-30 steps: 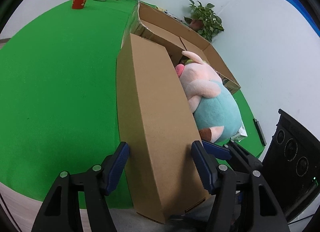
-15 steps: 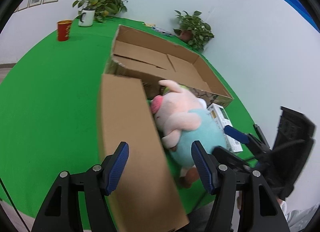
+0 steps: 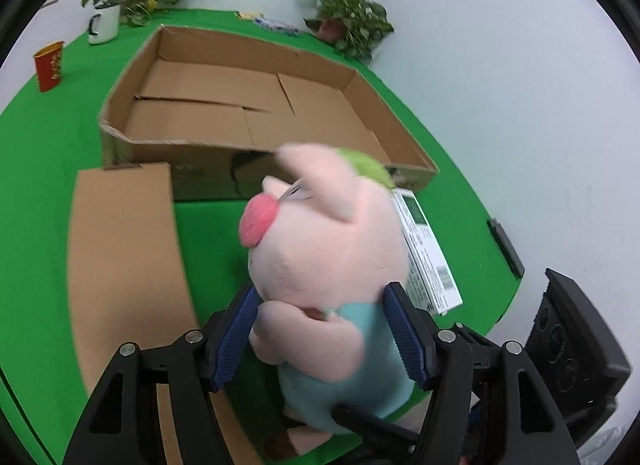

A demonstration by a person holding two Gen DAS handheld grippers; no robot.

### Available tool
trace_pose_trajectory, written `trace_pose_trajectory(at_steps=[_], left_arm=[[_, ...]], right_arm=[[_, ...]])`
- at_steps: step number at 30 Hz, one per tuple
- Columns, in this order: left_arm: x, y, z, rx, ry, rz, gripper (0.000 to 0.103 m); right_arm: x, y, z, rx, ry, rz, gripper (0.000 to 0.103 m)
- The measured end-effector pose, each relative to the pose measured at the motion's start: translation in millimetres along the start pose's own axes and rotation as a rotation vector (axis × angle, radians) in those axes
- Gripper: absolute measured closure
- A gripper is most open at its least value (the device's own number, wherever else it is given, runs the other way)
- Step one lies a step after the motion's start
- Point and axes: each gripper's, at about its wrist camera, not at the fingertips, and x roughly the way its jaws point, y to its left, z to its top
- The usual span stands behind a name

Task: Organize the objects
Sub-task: 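Grasp the pink pig plush with both grippers, then lift the pig plush with both grippers and carry it over the open box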

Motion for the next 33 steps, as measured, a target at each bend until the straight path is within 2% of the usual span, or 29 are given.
trace_pose_trajectory(at_steps=[3,7,9,15,17,19,22,25,33], left_arm=[[12,-10,0,0.005,0.021,-0.005,0.033],[24,-22,2,0.033,0.034,0.049,0.032],[26,-19,0,0.022,0.038,0.05,0.032],[21,-18,-8,0.026,0.032,0.024,0.043],[20,-19,-7,0.033,0.033,0.019,0.046],[16,-18,-8,0.035,0.028,0.02,0.048],[6,-22,-6,0.05,-0.009,0.026,0.05],[-12,-32,-3,0.068,-0.064,0.035,0.051],[-72,-56,30,0.144,-0.242,0.06,0.052]], right_arm=[[-9,-12,-9,0.075,0.016,0.034,0.024],[-6,-23,-6,0.119,0.022,0.063,0.023],[-2,-25,-2,0.122,0.024,0.07,0.021],[8,-21,0,0.118,0.031,0.05,0.013],[11,-18,0,0.112,0.029,0.025,0.013],[10,-16,0,0.102,0.021,0.005,0.019],[5,-12,0,0.092,0.004,-0.005,0.028],[-2,-9,3,0.086,-0.023,0.003,0.031],[-36,11,46,-0.01,-0.182,0.002,0.033]])
